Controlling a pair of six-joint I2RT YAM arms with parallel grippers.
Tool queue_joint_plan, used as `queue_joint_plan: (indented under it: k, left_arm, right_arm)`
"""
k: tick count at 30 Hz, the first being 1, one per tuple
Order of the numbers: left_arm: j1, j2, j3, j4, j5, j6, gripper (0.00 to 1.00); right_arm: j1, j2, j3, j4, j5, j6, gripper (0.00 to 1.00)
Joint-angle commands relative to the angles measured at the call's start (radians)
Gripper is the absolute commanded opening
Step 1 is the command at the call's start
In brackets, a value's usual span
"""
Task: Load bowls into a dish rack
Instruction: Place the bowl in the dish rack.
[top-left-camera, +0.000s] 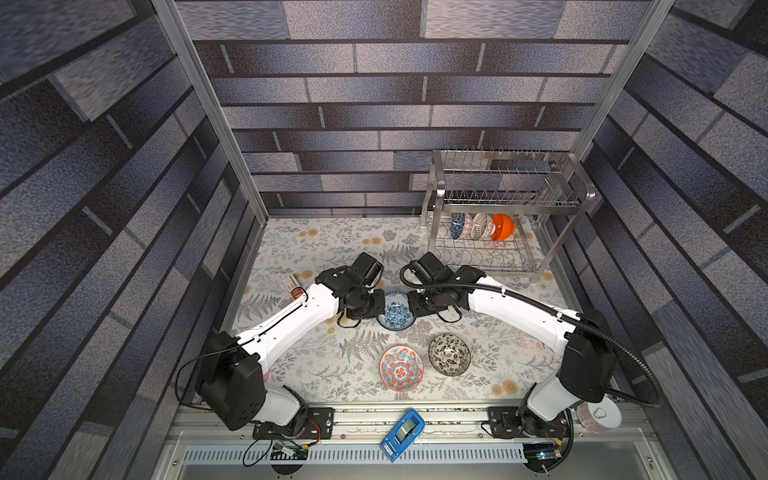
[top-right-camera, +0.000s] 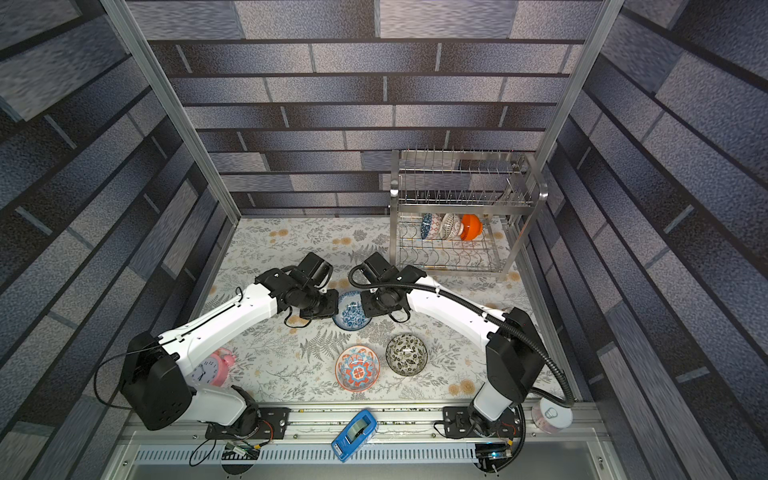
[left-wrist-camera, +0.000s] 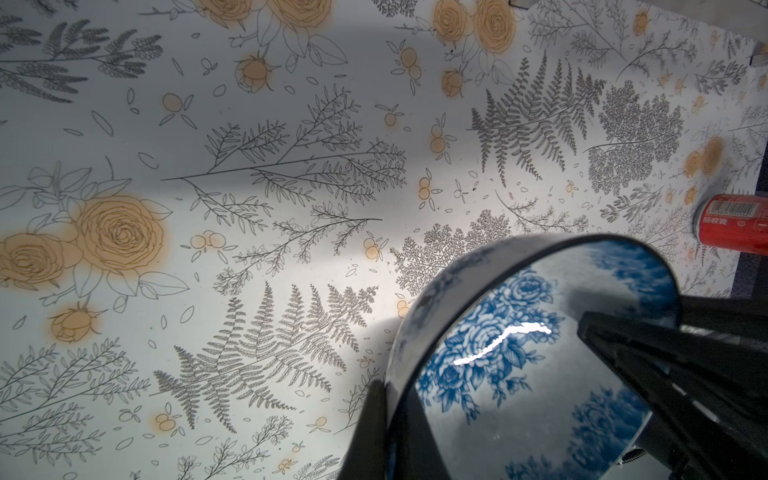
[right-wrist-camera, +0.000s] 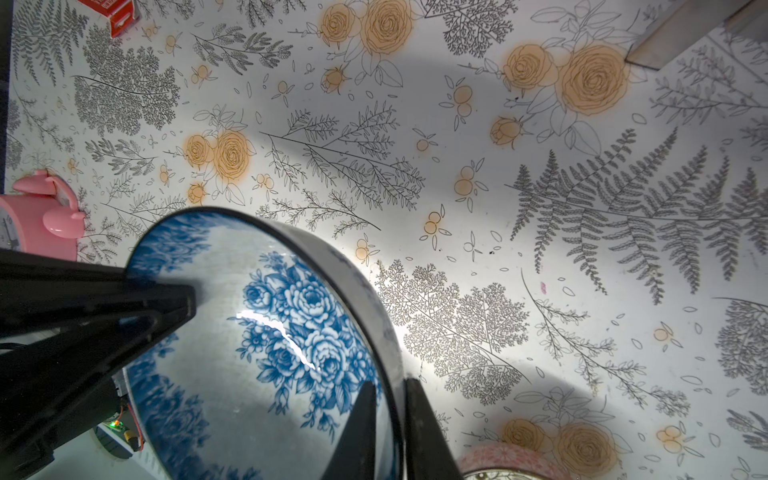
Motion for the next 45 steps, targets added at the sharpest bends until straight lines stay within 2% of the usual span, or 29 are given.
queue_joint_plan:
  k: [1,4,6,9,14,16,18,21,27,38,45]
  left_arm:
    - [-0.008,-0.037,-0.006,0.032,0.021,-0.004,0.0]
    - [-0.009,-0.043,-0.012,0.038,0.018,-0.006,0.0]
    - [-0.008,-0.049,-0.016,0.042,0.015,-0.009,0.0]
    - [-0.009,-0.055,-0.025,0.049,0.012,-0.01,0.08]
    - [-0.009,-0.06,-0.031,0.055,0.019,-0.008,0.25]
    - [-0.009,-0.063,-0.036,0.061,0.023,-0.003,0.36]
    - [-0.009,-0.067,-0.041,0.07,0.033,0.002,0.42]
    - [-0.011,-0.077,-0.049,0.085,0.048,0.006,0.56]
    - [-0.012,-0.116,-0.055,0.095,0.047,0.018,0.72]
    - [-0.005,-0.163,-0.075,0.092,0.03,0.026,0.76]
    - [-0.002,-0.156,-0.072,0.085,0.03,0.036,0.76]
  right_arm:
    - [0.001,0.005,0.015,-0.003,-0.015,0.003,0.09]
    - [0.001,0.001,0.012,0.003,-0.011,0.006,0.01]
    - [0.001,-0.003,0.009,0.009,-0.011,0.007,0.0]
    - [0.001,-0.009,0.002,0.019,-0.017,0.008,0.0]
    - [0.001,-0.012,-0.003,0.024,-0.013,0.012,0.0]
    - [0.001,-0.013,-0.005,0.027,-0.008,0.017,0.0]
    - [0.001,-0.014,-0.007,0.026,0.002,0.021,0.0]
    - [-0.001,-0.016,-0.01,0.021,0.026,0.026,0.0]
    - [-0.027,-0.034,-0.034,0.017,0.059,0.031,0.0]
    - [-0.146,-0.122,-0.098,-0.035,0.15,0.005,0.0]
    - [-0.242,-0.204,-0.112,-0.077,0.288,-0.071,0.0]
